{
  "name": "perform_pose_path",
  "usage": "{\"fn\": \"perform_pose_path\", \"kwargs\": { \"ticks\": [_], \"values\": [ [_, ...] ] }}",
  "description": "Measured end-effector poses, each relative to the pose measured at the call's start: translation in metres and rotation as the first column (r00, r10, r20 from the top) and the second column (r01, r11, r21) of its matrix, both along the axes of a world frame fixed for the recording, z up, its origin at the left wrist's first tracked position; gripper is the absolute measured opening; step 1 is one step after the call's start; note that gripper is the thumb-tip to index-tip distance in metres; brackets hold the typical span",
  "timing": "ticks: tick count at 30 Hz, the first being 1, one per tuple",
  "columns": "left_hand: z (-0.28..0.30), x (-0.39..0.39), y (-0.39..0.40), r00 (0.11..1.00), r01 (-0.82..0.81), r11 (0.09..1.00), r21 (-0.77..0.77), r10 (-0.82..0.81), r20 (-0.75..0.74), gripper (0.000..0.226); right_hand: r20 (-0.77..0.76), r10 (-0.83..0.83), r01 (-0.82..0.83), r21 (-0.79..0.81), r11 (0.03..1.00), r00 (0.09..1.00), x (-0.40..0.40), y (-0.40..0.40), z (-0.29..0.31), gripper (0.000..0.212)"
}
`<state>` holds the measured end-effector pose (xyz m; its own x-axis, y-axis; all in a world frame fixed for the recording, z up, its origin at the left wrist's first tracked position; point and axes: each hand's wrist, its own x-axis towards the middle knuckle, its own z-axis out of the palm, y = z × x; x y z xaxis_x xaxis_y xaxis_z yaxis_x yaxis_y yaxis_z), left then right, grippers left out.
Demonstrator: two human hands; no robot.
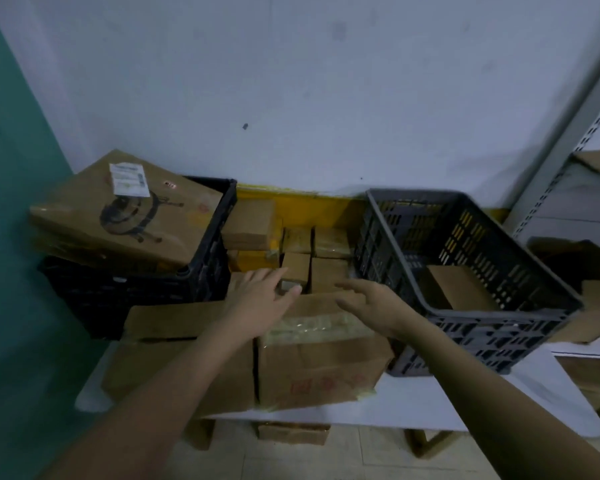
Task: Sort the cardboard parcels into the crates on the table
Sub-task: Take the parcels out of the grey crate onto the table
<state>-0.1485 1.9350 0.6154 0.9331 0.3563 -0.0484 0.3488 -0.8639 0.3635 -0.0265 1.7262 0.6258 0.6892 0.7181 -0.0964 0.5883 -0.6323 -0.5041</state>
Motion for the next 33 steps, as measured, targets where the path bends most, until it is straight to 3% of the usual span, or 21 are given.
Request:
{"fn": "perform_pose_path", "kwargs": {
  "ticks": [6,10,16,19,22,24,30,33],
  "values": [
    [0.017,0.085,-0.04,0.999,0.004,0.997,-0.082,-0.008,-0.049,0.067,0.066,-0.215,0.211,0.065,0.975,0.974,0.065,-0.053,0.025,0.039],
    [0.002,0.146,-0.081,0.999,0.047,0.955,-0.294,-0.047,0.009,0.064,0.014,-0.331,0.331,0.028,0.943,0.943,0.121,-0.103,0.013,0.029],
    [-0.025,0.24,-0.156,0.994,0.1,0.962,-0.255,-0.088,0.058,0.063,-0.095,-0.527,0.521,-0.078,0.85,0.845,0.201,-0.169,-0.039,0.034],
    [-0.03,0.278,-0.18,0.999,0.043,0.99,-0.137,-0.041,0.015,0.064,-0.184,-0.562,0.525,-0.216,0.823,0.806,0.233,-0.19,-0.06,0.044],
    [-0.031,0.3,-0.193,0.999,-0.04,0.994,-0.098,0.037,-0.032,0.071,-0.172,-0.491,0.398,-0.39,0.83,0.854,0.264,-0.195,-0.069,0.06],
    [-0.033,0.307,-0.195,0.997,-0.082,0.993,-0.087,0.082,-0.005,0.077,-0.133,-0.467,0.363,-0.461,0.81,0.874,0.285,-0.199,-0.075,0.056],
    [-0.039,0.306,-0.192,0.99,-0.108,0.967,-0.231,0.126,0.064,0.081,-0.045,-0.548,0.403,-0.627,0.667,0.835,0.327,-0.209,-0.103,0.058],
    [-0.043,0.306,-0.191,0.986,-0.104,0.967,-0.233,0.131,0.102,0.072,-0.144,-0.638,0.416,-0.647,0.639,0.756,0.341,-0.2,-0.112,0.084]
  ]
}}
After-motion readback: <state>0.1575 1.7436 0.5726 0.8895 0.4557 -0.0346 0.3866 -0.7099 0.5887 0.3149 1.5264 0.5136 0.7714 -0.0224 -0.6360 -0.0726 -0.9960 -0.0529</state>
